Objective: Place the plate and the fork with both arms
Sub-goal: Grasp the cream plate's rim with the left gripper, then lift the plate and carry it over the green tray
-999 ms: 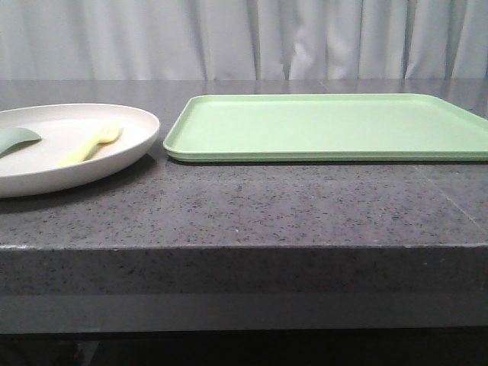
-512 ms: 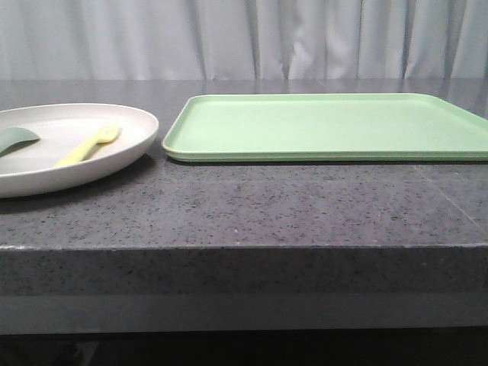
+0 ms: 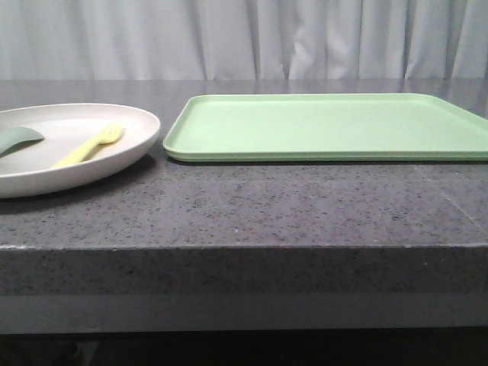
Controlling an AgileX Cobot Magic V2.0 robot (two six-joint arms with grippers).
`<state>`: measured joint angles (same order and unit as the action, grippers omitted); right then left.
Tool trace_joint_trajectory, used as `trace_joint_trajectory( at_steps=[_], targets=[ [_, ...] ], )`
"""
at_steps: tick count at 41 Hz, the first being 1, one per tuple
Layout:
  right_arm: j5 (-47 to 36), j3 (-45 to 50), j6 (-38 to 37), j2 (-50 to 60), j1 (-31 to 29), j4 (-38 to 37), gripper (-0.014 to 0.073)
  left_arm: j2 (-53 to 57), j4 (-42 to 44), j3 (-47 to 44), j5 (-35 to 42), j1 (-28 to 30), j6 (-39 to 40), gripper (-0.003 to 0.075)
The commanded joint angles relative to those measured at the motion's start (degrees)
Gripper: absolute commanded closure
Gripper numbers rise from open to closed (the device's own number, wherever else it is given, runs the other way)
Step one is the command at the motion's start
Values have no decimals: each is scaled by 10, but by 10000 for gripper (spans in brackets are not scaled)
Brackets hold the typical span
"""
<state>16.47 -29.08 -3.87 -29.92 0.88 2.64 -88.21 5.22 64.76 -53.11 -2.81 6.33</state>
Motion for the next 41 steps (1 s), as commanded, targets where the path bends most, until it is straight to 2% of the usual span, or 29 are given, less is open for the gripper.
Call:
trace_joint_trajectory(
  at_steps=[1,13,17,28,32,41],
  targets=[
    [-42,-21,3,-4,0,-6,-62,11,-1,13,17,1,-2,214],
    [-42,-21,3,-4,0,-6,-62,11,-21,13,29,1,-2,623],
    [-42,-21,3,-4,0,-6,-62,11,-21,13,32,1,-2,726],
    [-41,-21,3,-4,0,-6,-62,12,-36,17,37,6,-2,738],
    [-41,-21,3,-4,0,-6,-62,22,-86,17,53,23,-13,738],
    [-39,-21,3,-4,0,-6,-62,45,-236,22,68,82,-108,738]
  ],
)
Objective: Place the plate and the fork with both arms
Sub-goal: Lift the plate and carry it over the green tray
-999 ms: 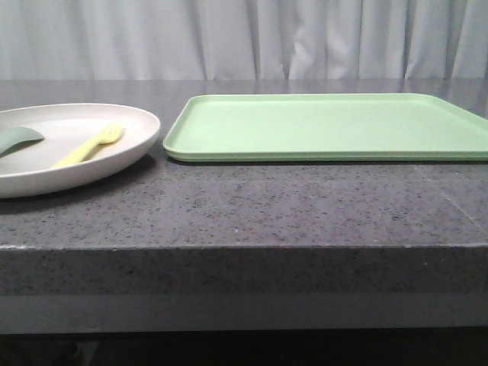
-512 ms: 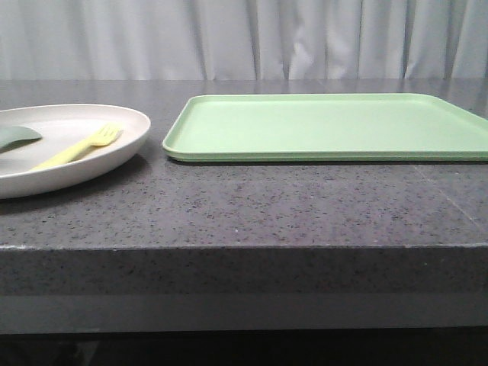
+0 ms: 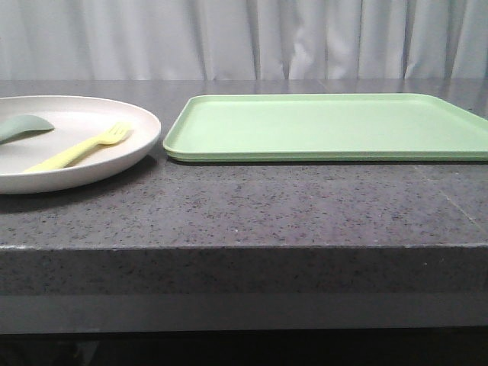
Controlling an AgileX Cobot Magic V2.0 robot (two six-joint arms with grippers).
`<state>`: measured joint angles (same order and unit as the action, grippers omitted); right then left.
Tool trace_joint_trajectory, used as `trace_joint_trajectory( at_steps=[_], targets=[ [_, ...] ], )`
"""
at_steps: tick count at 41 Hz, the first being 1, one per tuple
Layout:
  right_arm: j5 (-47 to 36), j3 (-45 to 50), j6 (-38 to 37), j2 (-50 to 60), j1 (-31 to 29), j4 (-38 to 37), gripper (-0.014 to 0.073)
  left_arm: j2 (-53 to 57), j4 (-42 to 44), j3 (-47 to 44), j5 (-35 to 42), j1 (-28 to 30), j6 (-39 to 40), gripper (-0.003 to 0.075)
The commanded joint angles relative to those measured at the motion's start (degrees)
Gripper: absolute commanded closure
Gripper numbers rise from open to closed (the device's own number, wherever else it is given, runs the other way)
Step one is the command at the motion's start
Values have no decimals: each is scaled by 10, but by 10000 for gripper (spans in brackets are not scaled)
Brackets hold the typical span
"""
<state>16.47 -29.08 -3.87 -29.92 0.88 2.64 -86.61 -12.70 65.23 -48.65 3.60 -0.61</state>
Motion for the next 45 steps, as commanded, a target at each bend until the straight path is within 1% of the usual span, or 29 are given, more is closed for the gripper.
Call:
trace_joint_trajectory(
  at_steps=[1,12,15,20,26,34,41,45],
  targets=[
    [-39,-21,3,-4,0,-6,-62,30,-70,18,24,25,-50,738],
    [-38,-21,3,-4,0,-6,-62,37,-228,18,24,83,-126,738],
    [-38,-21,3,-4,0,-6,-62,37,-274,18,26,93,-137,738],
    [-38,-21,3,-4,0,-6,-62,37,-336,19,33,90,-153,738],
    [-38,-21,3,-4,0,-6,-62,28,-337,49,42,37,-155,738],
    [-38,-21,3,-4,0,-6,-62,-19,-335,126,69,-66,-109,738],
    [-38,-21,3,-4,0,-6,-62,-98,-272,222,70,-162,-39,738],
    [-38,-21,3,-4,0,-6,-62,-149,-248,279,70,-203,-12,738]
  ],
)
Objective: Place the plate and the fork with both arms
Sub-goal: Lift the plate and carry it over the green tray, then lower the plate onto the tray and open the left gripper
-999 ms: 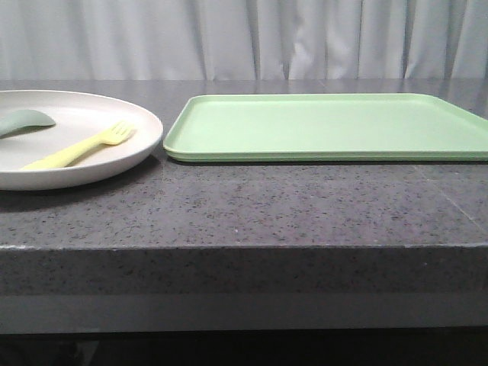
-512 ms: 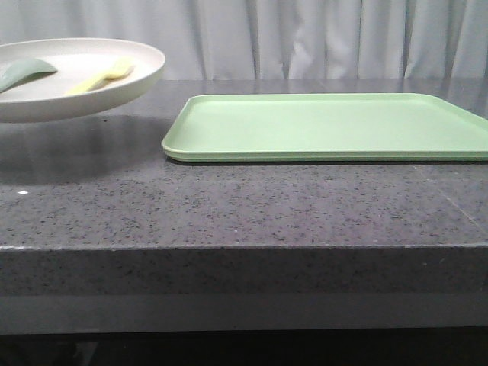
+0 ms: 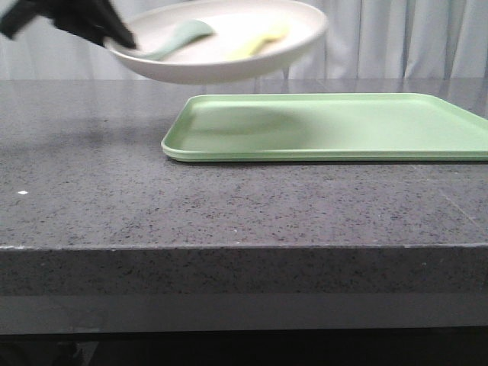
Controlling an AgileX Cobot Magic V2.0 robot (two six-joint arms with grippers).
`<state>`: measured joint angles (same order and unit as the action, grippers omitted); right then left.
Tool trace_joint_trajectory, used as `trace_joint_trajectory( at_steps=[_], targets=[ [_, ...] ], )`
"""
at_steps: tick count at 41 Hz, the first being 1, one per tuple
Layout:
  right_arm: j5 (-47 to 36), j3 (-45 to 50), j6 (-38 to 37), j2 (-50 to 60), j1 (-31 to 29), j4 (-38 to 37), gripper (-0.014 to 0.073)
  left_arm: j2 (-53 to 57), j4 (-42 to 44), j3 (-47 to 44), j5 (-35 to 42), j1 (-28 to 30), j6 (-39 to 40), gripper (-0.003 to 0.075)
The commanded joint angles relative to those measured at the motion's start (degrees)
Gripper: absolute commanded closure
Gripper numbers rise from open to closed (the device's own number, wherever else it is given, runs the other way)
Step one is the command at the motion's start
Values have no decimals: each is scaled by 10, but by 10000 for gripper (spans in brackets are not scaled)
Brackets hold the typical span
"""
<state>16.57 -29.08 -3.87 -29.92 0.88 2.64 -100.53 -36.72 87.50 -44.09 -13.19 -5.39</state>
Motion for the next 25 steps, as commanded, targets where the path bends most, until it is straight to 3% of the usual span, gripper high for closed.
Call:
trace_joint_trajectory(
  at_steps=[1,14,25],
  targets=[
    [-39,-21,3,-4,0,-6,-62,-20,-6,73,25,-46,42,738],
    [-39,-21,3,-4,0,-6,-62,-149,-5,218,16,-110,87,738],
    [-39,-21,3,-4,0,-6,-62,-185,-7,235,15,-117,103,738]
  ],
)
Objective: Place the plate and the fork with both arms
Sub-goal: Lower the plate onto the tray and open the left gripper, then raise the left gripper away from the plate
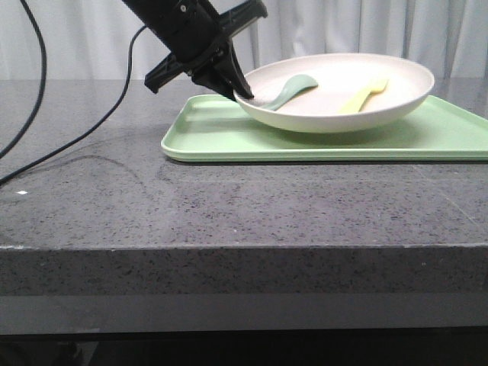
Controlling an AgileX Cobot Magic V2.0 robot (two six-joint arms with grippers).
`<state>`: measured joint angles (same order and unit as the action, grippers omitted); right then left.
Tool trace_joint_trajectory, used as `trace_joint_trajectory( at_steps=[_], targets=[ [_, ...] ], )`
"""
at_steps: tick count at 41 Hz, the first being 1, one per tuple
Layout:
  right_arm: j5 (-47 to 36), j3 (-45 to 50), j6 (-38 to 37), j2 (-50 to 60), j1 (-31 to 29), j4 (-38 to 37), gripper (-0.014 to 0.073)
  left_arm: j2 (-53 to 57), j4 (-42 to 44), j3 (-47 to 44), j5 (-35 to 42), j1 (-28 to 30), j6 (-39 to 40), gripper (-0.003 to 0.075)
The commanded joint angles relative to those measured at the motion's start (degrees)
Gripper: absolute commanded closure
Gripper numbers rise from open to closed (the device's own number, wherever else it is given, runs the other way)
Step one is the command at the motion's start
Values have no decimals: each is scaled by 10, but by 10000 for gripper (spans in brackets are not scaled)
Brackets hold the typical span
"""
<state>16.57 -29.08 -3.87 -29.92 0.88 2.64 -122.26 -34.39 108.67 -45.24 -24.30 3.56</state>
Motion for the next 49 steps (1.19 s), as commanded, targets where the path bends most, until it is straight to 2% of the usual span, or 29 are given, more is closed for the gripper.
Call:
trace_joint_trajectory(
  at_steps=[1,24,27,35,38,40,49],
  targets=[
    [-39,-21,3,-4,0,-6,-62,31,-30,24,27,-6,13,738],
    [-39,-21,3,-4,0,-6,-62,31,-29,24,25,-6,13,730],
    [-39,-21,3,-4,0,-6,-62,31,-29,24,25,-6,13,687],
    [-39,-21,3,-4,0,-6,-62,31,-29,24,25,-6,13,440],
    [-39,-21,3,-4,0,-6,-62,32,-29,27,17,-5,7,375],
    [-39,-21,3,-4,0,-6,-62,36,-29,36,6,-2,0,357],
    [-39,-21,3,-4,0,-6,-62,52,-28,94,-63,20,-43,363]
  ],
)
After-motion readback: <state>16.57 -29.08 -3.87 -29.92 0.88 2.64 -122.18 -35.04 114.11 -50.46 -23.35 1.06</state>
